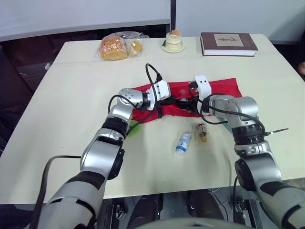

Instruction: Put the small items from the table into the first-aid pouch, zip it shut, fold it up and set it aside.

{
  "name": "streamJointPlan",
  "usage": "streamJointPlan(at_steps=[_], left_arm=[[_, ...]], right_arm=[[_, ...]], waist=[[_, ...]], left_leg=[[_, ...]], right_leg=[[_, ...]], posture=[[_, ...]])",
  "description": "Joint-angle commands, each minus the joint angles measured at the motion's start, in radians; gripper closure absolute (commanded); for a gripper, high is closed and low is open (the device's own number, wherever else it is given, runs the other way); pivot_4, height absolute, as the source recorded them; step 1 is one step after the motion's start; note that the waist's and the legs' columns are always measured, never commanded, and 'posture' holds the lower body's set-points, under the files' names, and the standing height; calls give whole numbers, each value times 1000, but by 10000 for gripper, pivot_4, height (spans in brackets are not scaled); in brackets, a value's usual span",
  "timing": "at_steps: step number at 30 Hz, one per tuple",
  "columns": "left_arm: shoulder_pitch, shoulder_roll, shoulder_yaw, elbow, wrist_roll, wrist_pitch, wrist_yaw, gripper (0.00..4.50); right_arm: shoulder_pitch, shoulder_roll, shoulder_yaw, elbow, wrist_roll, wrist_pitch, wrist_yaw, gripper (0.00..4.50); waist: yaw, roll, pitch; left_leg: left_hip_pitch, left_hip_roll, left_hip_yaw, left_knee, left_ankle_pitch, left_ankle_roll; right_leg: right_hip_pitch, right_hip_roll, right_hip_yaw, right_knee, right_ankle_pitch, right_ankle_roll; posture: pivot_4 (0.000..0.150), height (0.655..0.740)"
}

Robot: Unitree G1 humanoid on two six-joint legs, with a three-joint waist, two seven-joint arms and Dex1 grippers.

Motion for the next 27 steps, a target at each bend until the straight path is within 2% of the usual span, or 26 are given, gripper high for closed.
streamJointPlan(at_steps=[1, 10, 16, 19, 21, 23, 24, 27], left_arm=[[-1, -14, -18, 6, 5, -23, -16, 45000], [5, -13, -22, 22, 8, -26, 0, 45000], [4, -11, -25, 29, 4, -27, 7, 45000], [2, -13, -25, 33, 1, -26, 7, 45000], [1, -15, -25, 35, 0, -25, 7, 45000], [-1, -17, -25, 36, 0, -24, 7, 45000], [-1, -17, -25, 36, -1, -23, 6, 45000], [-4, -19, -24, 35, -2, -22, 4, 45000]], right_arm=[[-7, -26, 27, -114, 22, -3, 47, 13820], [47, -102, 52, -224, 30, -3, 104, 13820], [115, -208, 85, -355, 47, 4, 177, 13820], [153, -267, 113, -427, 77, -12, 247, 21873], [168, -283, 143, -443, 73, -25, 262, 30543], [176, -282, 173, -436, 55, -43, 257, 41431], [178, -279, 187, -428, 44, -53, 254, 44648], [173, -265, 229, -377, -7, -97, 226, 44648]], waist=[[0, 0, 0], [2, 0, 0], [8, 0, 0], [9, 0, 0], [10, 0, 0], [10, 0, 0], [11, 0, 0], [12, 0, 0]], left_leg=[[0, 0, 0, 0, 0, 0], [0, 0, 0, 0, 0, 0], [0, 0, 0, 0, 0, 0], [0, 0, 0, 0, 0, 0], [0, 0, 0, 0, 0, 0], [0, 0, 0, 0, 0, 0], [0, 0, 0, 0, 0, 0], [0, 0, 0, 1, 0, 0]], right_leg=[[0, 0, 0, 0, 0, 0], [0, 0, 0, 0, 0, 0], [0, 0, 0, 0, 0, 0], [0, 0, 0, 0, 0, 0], [0, 0, 0, 0, 0, 0], [0, 0, 0, 0, 0, 0], [0, 0, 0, 0, 0, 0], [0, 0, 0, 0, 0, 0]], posture=[[1500, 7289], [1500, 7289], [1500, 7289], [1500, 7289], [1500, 7289], [1500, 7289], [1500, 7289], [1500, 7289]])
